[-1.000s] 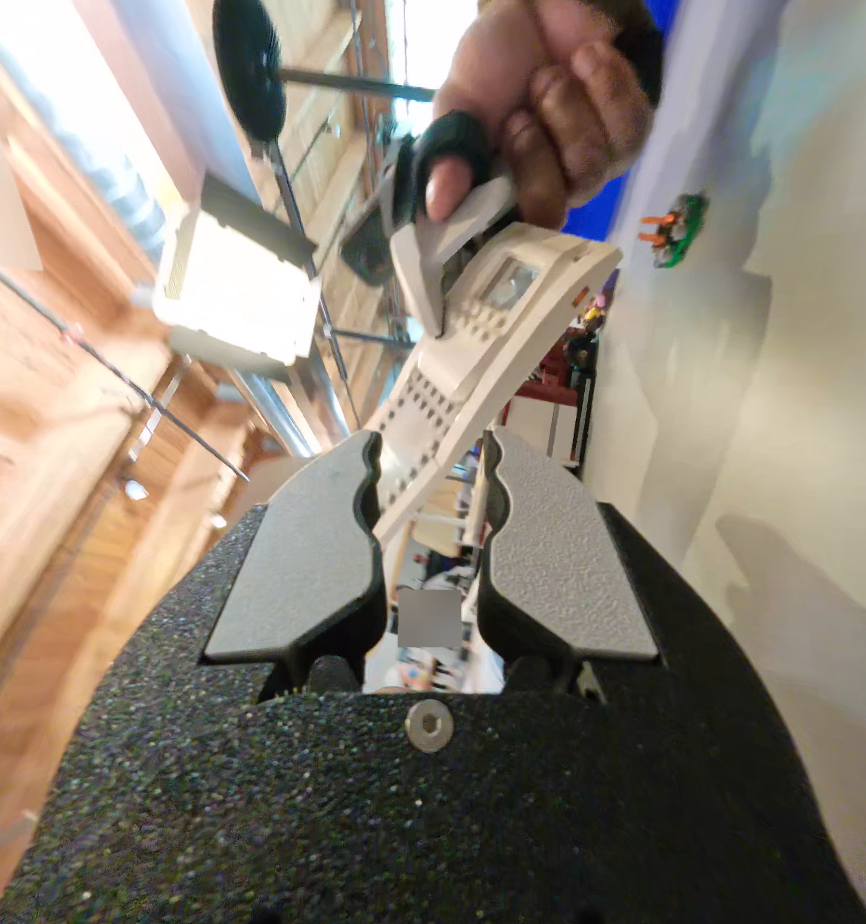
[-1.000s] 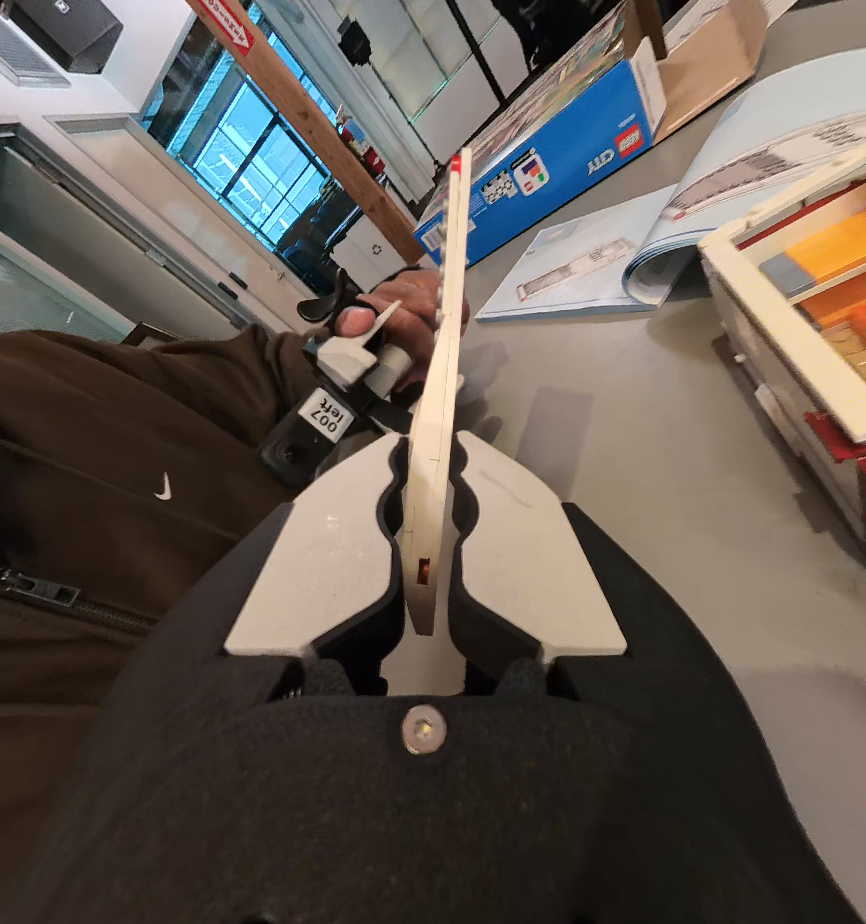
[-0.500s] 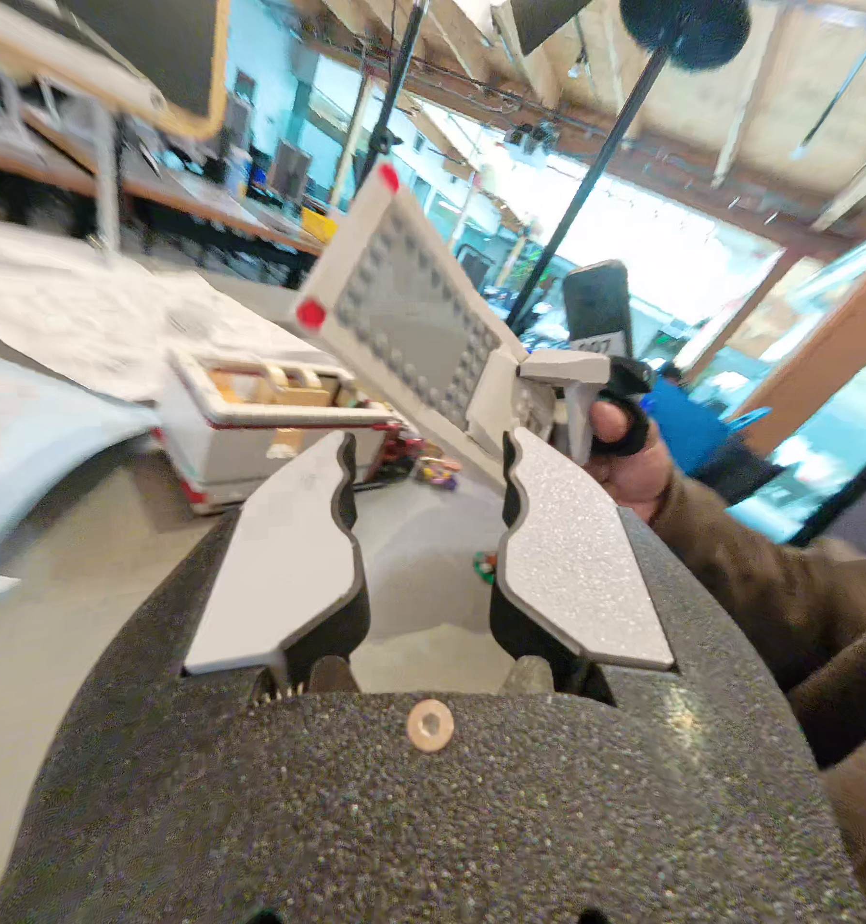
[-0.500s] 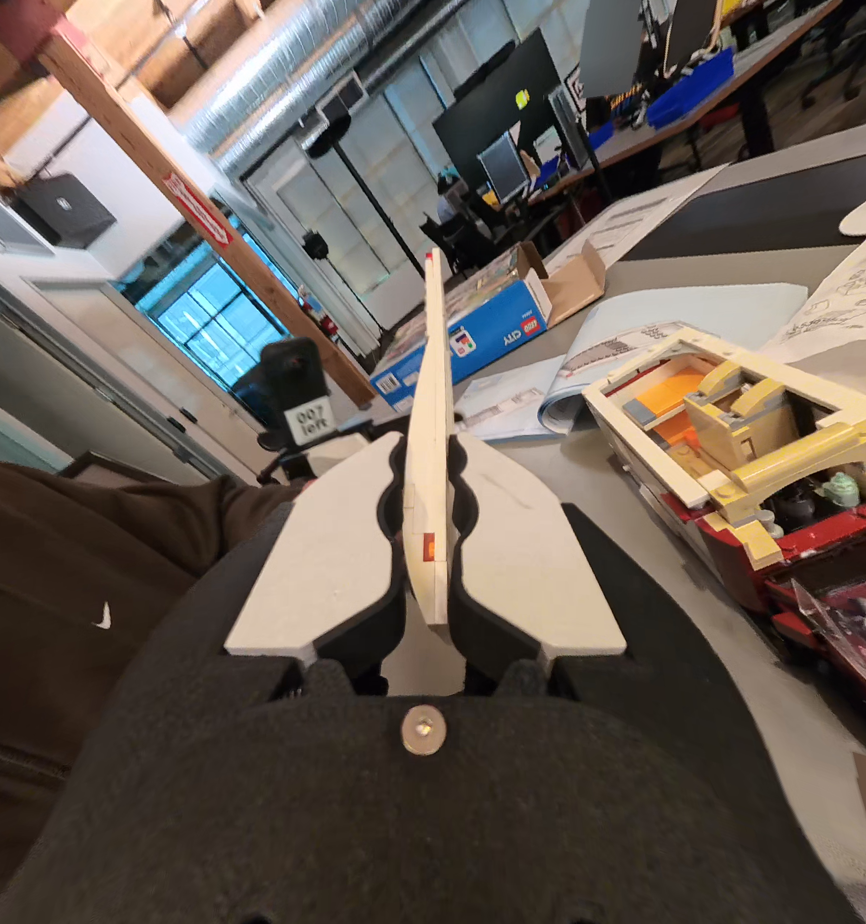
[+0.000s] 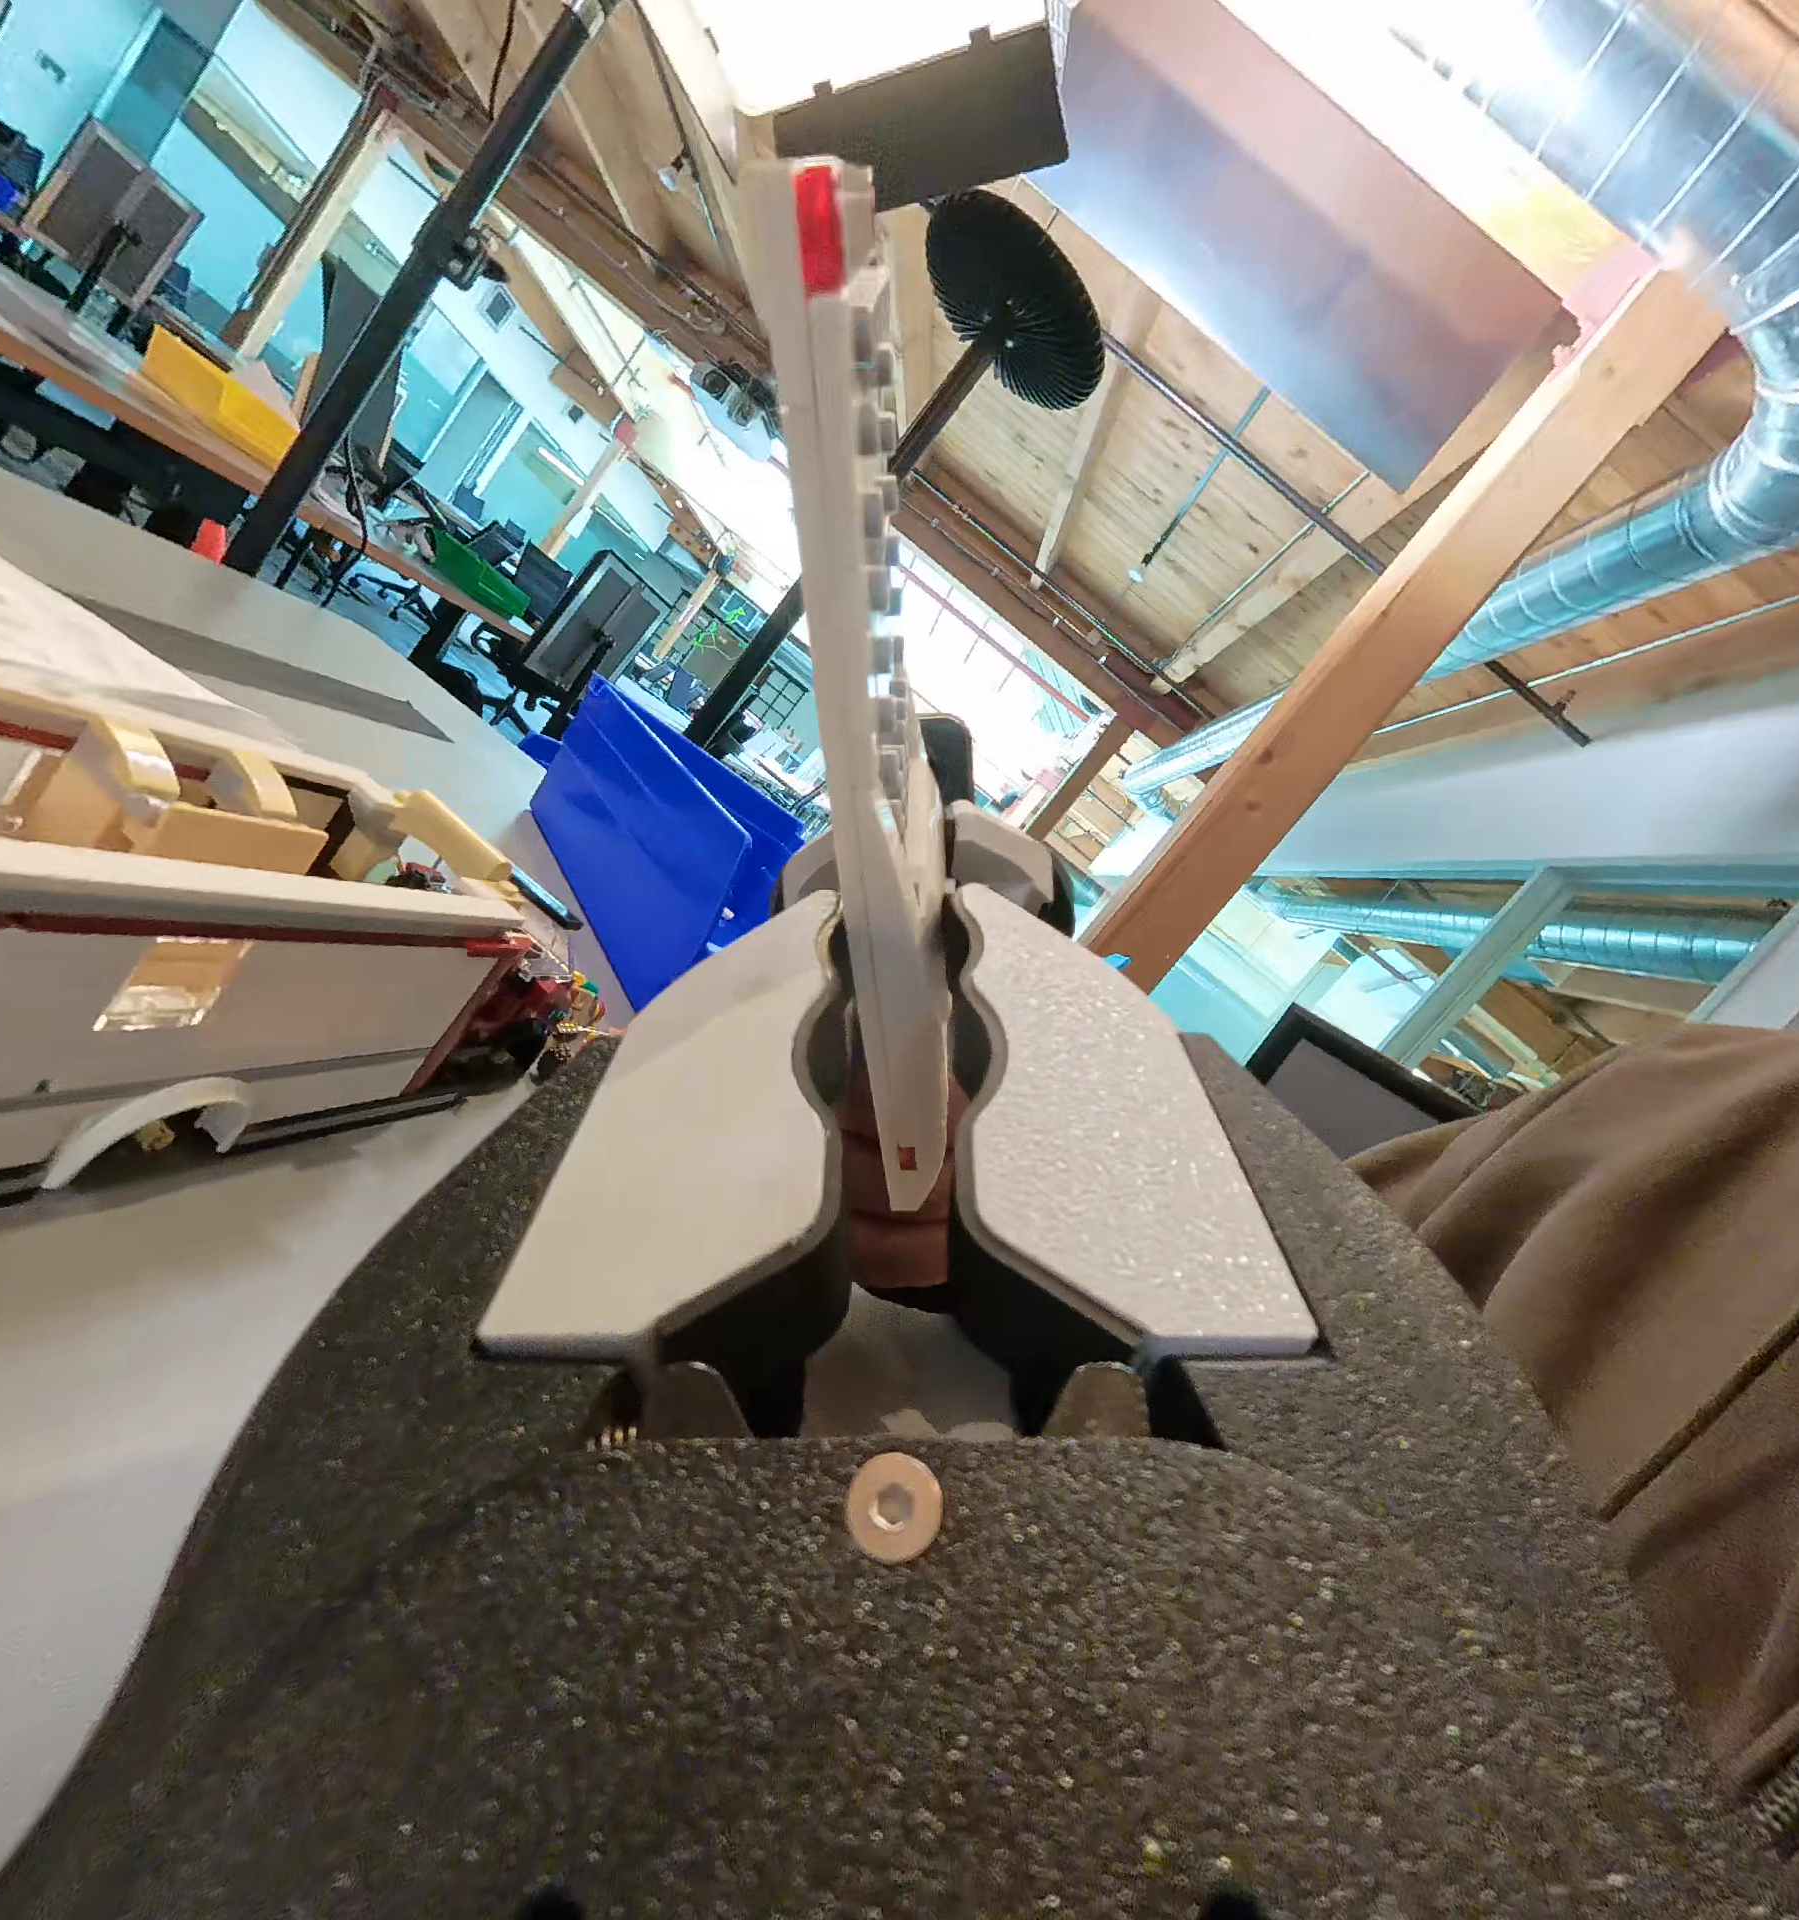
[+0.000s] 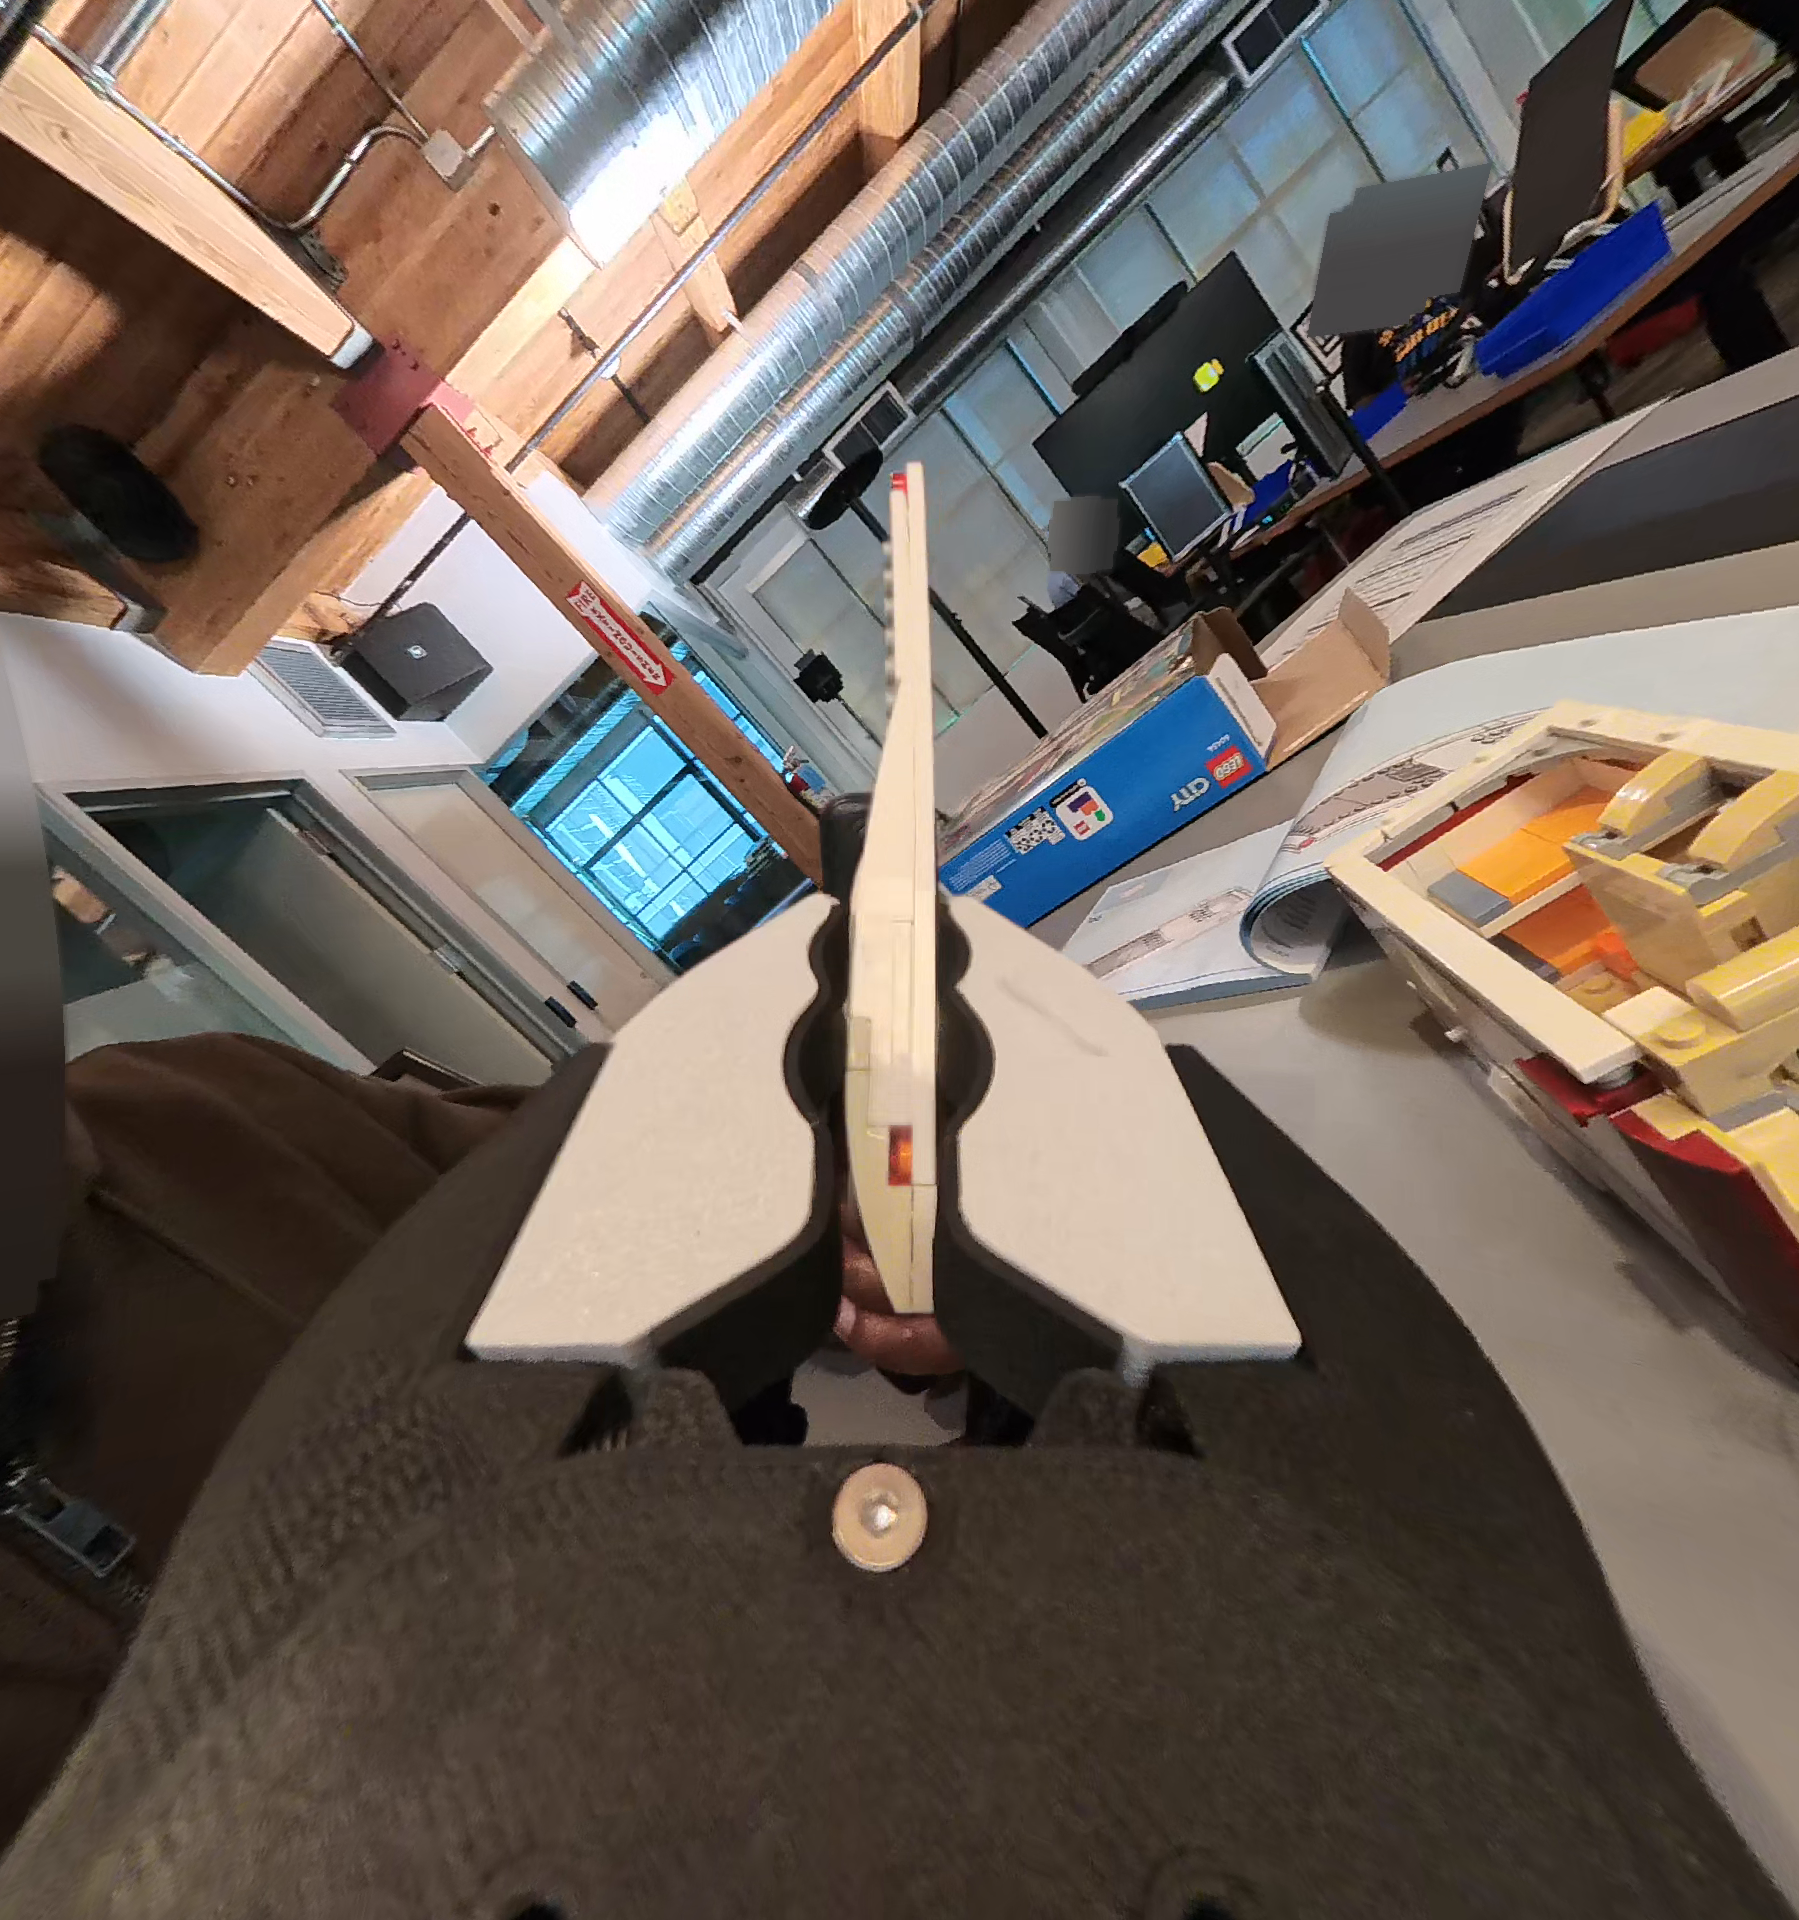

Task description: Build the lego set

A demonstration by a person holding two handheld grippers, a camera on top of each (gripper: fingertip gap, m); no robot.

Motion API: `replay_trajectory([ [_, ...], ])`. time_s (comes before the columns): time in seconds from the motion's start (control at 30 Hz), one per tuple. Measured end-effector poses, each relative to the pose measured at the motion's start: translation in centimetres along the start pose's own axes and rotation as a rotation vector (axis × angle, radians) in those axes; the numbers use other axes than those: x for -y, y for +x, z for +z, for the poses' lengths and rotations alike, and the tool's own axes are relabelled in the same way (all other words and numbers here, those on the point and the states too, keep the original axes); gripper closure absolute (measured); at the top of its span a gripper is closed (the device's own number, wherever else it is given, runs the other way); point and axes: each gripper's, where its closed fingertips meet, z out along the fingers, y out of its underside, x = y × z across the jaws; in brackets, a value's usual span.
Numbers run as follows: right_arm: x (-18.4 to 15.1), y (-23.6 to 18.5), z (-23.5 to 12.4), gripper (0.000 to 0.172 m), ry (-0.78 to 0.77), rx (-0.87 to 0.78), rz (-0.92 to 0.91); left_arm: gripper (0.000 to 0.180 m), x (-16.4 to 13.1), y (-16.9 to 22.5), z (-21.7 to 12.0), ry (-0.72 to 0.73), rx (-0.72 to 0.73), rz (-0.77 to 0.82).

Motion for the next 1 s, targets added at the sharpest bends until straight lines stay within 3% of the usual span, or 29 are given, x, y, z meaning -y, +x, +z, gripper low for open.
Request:
replay_trajectory([
  [0.37,-0.6,-0.3,0.2,0.157,-0.029,0.05,0.004,0.166,-0.2,0.4,-0.5,-0.058,0.01,0.09],
  [0.7,-1.1,-0.8,0.0,0.152,-0.143,0.009,-0.136,0.166,-1.2,1.1,-0.6,-0.18,0.012,0.272],
  [1.0,-1.4,-1.1,-0.2,0.154,-0.147,0.03,-0.142,0.166,-1.5,1.3,-0.6,-0.198,-0.003,0.274],
])
